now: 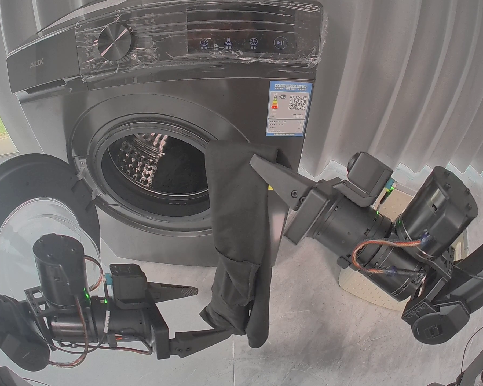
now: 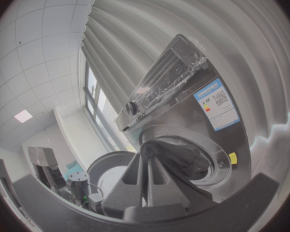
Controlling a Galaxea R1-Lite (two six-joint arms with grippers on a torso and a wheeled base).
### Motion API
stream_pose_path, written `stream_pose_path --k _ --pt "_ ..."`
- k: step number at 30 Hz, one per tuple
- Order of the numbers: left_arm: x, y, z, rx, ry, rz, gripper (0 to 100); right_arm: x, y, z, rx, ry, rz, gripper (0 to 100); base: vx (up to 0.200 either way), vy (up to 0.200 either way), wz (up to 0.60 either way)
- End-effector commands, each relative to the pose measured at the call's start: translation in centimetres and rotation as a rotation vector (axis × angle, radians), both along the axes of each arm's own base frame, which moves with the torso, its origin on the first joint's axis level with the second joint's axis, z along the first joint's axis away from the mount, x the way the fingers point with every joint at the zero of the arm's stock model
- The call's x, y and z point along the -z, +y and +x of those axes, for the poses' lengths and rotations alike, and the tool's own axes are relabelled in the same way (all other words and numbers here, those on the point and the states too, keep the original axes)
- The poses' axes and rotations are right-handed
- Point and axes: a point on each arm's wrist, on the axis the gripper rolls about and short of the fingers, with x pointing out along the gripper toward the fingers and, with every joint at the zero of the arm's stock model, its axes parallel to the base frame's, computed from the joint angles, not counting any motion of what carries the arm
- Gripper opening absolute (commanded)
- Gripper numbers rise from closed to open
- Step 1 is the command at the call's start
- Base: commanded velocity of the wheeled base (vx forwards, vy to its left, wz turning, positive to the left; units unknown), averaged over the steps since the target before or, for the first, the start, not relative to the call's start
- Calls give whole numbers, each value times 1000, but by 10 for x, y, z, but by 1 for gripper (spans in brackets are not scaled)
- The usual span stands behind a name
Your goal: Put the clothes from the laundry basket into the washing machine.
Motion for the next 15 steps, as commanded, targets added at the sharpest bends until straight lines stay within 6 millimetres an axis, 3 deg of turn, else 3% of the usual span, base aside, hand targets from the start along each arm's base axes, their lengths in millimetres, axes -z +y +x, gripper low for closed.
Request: stream_pose_path --k 1,8,15 --pt "25 -10 14 1 60 41 100 1 0 -1 -3 1 -1 0 0 0 0" --pt "52 -24 36 -38 21 21 100 0 1 -2 -6 0 0 0 0 0 0" --pt "64 -30 49 -63 -18 -5 100 -1 3 -5 -17 -6 3 0 0 0 0"
